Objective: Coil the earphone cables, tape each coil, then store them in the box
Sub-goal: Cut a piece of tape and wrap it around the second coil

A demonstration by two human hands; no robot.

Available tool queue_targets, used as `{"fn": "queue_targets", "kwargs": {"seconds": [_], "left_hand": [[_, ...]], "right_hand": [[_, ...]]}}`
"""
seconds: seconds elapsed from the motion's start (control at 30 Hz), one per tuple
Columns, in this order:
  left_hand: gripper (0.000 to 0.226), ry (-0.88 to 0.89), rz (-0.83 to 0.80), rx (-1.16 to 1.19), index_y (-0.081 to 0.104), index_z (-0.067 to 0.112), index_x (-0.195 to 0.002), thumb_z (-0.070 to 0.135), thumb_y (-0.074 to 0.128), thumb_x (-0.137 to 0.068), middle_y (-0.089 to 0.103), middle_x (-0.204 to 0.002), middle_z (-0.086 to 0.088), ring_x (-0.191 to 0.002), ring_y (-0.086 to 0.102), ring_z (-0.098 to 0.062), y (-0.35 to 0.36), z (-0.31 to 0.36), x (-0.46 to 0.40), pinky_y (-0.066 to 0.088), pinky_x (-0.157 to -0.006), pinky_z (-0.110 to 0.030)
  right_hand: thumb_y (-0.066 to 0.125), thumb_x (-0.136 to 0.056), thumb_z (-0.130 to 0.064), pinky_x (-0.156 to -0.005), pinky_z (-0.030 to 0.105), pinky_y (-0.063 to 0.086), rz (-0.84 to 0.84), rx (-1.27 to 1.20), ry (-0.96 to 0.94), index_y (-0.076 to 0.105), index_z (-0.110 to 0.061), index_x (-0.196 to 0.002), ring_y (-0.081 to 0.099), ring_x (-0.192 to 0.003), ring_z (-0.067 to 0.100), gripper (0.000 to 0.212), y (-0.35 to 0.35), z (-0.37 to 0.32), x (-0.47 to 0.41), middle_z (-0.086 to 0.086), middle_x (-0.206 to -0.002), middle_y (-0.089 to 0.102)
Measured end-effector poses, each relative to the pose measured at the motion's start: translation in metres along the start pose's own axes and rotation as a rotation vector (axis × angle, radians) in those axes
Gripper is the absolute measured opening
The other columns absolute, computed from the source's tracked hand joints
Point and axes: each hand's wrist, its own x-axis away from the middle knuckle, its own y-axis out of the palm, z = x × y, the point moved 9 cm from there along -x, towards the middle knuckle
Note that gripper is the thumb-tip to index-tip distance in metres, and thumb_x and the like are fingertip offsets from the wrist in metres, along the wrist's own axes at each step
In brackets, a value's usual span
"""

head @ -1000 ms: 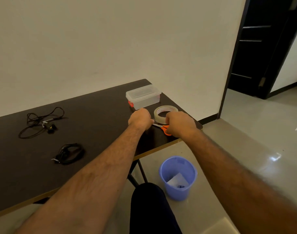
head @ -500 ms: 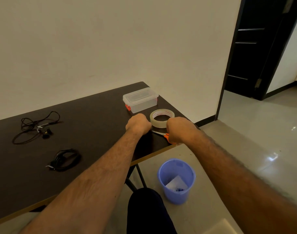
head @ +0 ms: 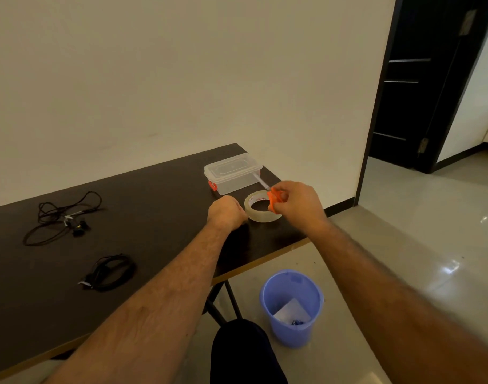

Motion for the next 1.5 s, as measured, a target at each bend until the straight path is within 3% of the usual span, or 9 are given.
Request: {"fn": "queue_targets", "kwargs": {"seconds": [0.23,0.43,0.53,0.7,0.83,1.03,1.2,1.43,1.5], "left_hand": [[0.02,-0.015,-0.011,-0.064,0.07,0.013,-0.102,0.025,0.074,-0.086,0.069,-0.099,-0.005,-0.092,0.066,-0.019,-0.004,-0.003,0.001,0.056,-0.081,-0.034],[0.019,0.025,0.002,-0.139,0.066,0.01,-0.103,0.023,0.069,-0.09,0.065,-0.1,-0.007,-0.091,0.064,-0.018,-0.012,0.005,0.004,0.054,-0.075,-0.031],[0.021,0.053,0.017,-0.152,0.063,0.011,-0.094,0.028,0.072,-0.087,0.062,-0.089,-0.004,-0.082,0.06,-0.016,-0.02,0.011,0.006,0.046,-0.063,-0.027],[0.014,0.024,-0.133,-0.092,0.073,0.009,-0.089,0.022,0.072,-0.083,0.067,-0.084,-0.004,-0.079,0.061,-0.014,-0.019,0.004,0.008,0.05,-0.071,-0.029],[0.006,-0.033,-0.239,0.022,0.072,0.006,-0.087,0.009,0.072,-0.081,0.063,-0.074,-0.004,-0.06,0.05,-0.01,-0.014,-0.005,0.017,0.042,-0.057,-0.022],[0.01,-0.072,-0.26,0.115,0.07,0.005,-0.094,0.004,0.071,-0.084,0.067,-0.077,-0.005,-0.054,0.051,-0.006,-0.016,-0.005,0.021,0.04,-0.045,-0.015],[0.009,-0.07,-0.211,0.111,0.071,0.004,-0.092,0.004,0.071,-0.084,0.067,-0.084,-0.008,-0.061,0.054,-0.008,-0.016,-0.006,0.019,0.044,-0.053,-0.018],[0.014,-0.075,-0.22,0.162,0.072,0.004,-0.098,0.008,0.069,-0.085,0.063,-0.088,-0.008,-0.068,0.049,-0.012,-0.011,-0.009,0.019,0.041,-0.059,-0.022],[0.013,-0.098,-0.226,0.225,0.071,0.003,-0.097,0.008,0.068,-0.085,0.061,-0.081,-0.006,-0.06,0.045,-0.009,-0.012,-0.01,0.019,0.037,-0.053,-0.019]], "right_hand": [[0.069,-0.089,-0.033,-0.095,0.035,0.05,-0.235,0.361,-0.082,0.062,-0.021,-0.123,0.062,-0.104,0.02,0.036,0.027,-0.001,-0.004,0.005,-0.116,0.068],[0.069,-0.089,-0.036,-0.09,0.033,0.051,-0.193,0.441,-0.045,0.061,-0.02,-0.12,0.061,-0.096,0.018,0.036,0.017,0.001,-0.011,0.005,-0.109,0.067],[0.07,-0.087,-0.038,-0.09,0.034,0.051,-0.155,0.479,-0.004,0.063,-0.017,-0.118,0.061,-0.094,0.018,0.038,0.015,0.002,-0.015,0.006,-0.107,0.068],[0.071,-0.085,-0.042,-0.09,0.035,0.053,-0.122,0.499,0.051,0.064,-0.015,-0.119,0.064,-0.097,0.021,0.044,0.017,0.001,-0.022,0.008,-0.109,0.069],[0.072,-0.085,-0.04,-0.088,0.034,0.051,-0.102,0.528,0.099,0.062,-0.013,-0.119,0.064,-0.099,0.022,0.044,0.019,0.003,-0.025,0.009,-0.109,0.067],[0.073,-0.086,-0.04,-0.093,0.034,0.051,-0.068,0.498,0.153,0.061,-0.013,-0.123,0.064,-0.104,0.024,0.047,0.022,0.008,-0.029,0.01,-0.116,0.067],[0.075,-0.084,-0.04,-0.093,0.035,0.051,-0.075,0.458,0.197,0.062,-0.011,-0.121,0.064,-0.104,0.025,0.049,0.022,0.014,-0.033,0.011,-0.114,0.067],[0.069,-0.089,-0.04,-0.078,0.031,0.051,0.016,0.151,0.173,0.066,-0.01,-0.114,0.061,-0.084,0.018,0.038,-0.003,0.02,-0.03,0.009,-0.107,0.069],[0.064,-0.094,-0.038,-0.071,0.028,0.056,-0.092,-0.009,0.162,0.067,-0.011,-0.107,0.064,-0.077,0.016,0.031,-0.002,0.017,-0.022,0.007,-0.099,0.072]]}}
